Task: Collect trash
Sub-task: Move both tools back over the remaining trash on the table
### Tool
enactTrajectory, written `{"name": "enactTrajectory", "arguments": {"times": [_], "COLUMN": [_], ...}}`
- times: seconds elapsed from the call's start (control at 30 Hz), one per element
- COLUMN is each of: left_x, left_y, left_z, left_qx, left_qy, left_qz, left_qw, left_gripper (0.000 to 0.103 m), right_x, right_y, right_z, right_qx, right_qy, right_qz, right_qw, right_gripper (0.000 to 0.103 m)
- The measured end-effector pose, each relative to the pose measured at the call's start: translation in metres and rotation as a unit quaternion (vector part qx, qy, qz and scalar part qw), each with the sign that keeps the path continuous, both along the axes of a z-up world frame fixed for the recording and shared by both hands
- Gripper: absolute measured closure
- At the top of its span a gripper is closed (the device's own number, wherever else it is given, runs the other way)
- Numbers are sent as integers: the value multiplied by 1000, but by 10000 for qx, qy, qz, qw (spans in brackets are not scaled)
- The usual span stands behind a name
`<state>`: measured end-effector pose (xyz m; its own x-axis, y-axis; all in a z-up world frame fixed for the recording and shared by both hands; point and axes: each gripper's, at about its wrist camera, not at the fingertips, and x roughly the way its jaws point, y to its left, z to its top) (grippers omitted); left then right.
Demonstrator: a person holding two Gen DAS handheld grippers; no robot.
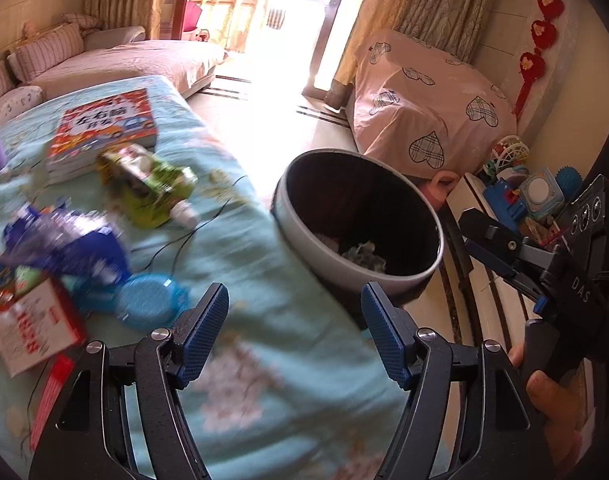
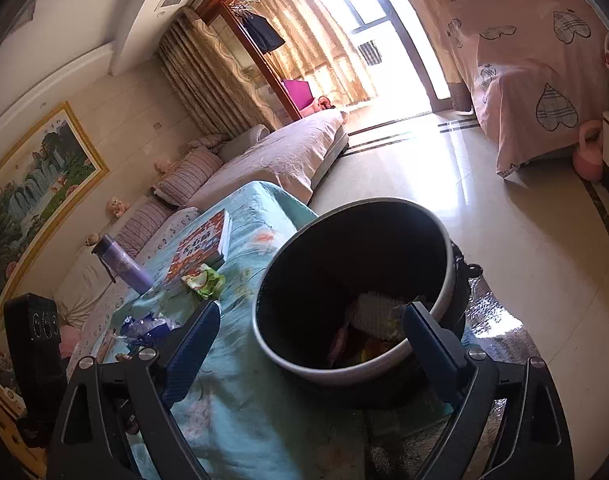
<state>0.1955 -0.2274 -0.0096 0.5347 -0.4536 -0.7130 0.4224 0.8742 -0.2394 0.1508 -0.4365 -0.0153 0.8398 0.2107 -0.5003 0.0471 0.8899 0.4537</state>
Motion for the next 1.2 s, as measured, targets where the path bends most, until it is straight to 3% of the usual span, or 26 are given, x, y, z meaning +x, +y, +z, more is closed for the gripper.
{"name": "enactTrajectory", "arguments": {"times": [0.37,0.73,1.2], "left_x": [-49,-73,-74], "left_y": [83,160,189], "left_z": [-8,-17,-27], "left_qx": [118,123,276], "left_qy": [-117,-121,-78], "left_qz": [259,870,1039], "left_qw": [9995,9961,9942], "left_gripper": [30,30,30], "right_x": [-32,-37,-17], "right_y": [69,132,166], "right_z": [-10,-27,-36], "right_qx": [-81,-229,-637], "right_qy": [75,277,482], "right_qz": [425,938,1412], "right_qw": [9990,9949,9868], "right_gripper": [7,7,7]}}
